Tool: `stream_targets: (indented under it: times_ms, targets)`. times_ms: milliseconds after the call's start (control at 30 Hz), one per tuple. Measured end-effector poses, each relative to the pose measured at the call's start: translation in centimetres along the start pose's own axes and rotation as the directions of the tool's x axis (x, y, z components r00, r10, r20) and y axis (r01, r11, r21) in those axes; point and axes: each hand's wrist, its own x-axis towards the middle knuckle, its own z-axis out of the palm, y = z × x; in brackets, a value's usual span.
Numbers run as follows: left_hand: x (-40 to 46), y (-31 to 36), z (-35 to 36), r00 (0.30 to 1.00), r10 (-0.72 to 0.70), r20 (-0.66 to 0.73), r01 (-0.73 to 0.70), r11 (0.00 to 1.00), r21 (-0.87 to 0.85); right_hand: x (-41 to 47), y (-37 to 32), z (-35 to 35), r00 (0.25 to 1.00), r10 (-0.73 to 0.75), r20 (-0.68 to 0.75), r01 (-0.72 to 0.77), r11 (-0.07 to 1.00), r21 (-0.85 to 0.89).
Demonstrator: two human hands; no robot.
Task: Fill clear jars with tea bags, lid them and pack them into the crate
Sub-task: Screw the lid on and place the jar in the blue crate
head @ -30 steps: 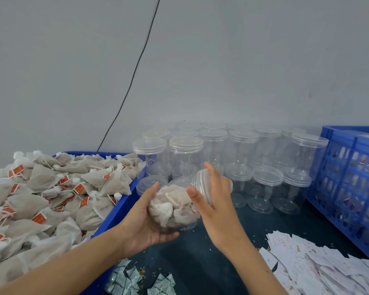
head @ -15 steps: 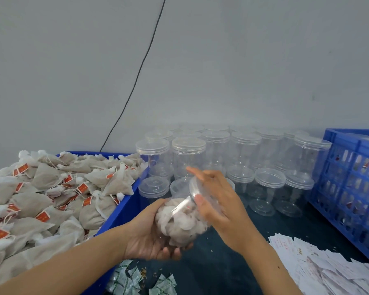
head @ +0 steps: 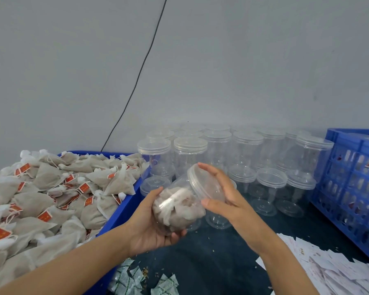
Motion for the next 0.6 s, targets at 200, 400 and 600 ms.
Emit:
stream_targets:
  times_ms: [200, 400, 600]
  targets:
    - [0.5, -0.2, -0.2, 0.966, 0.253, -0.061, -0.240, 0.957, 0.165, 0.3, 0.7, 0.3, 0.969, 0.161, -0.190, -0.177, 0.982, -0.072]
    - [0.2, -0.4, 0.0, 0.981, 0.194, -0.003, -0.191, 0.967, 0.168, 0.2, 0.6, 0.5, 0.994, -0.058, -0.089, 0.057, 0.998, -0.008]
    - [0.4, -0.6, 0.0, 0.976, 0.215, -0.018, -0.205, 0.949, 0.239, 0.3, 1.2, 0.4, 0.964, 0.068, -0.256, -0.097, 0.990, -0.103]
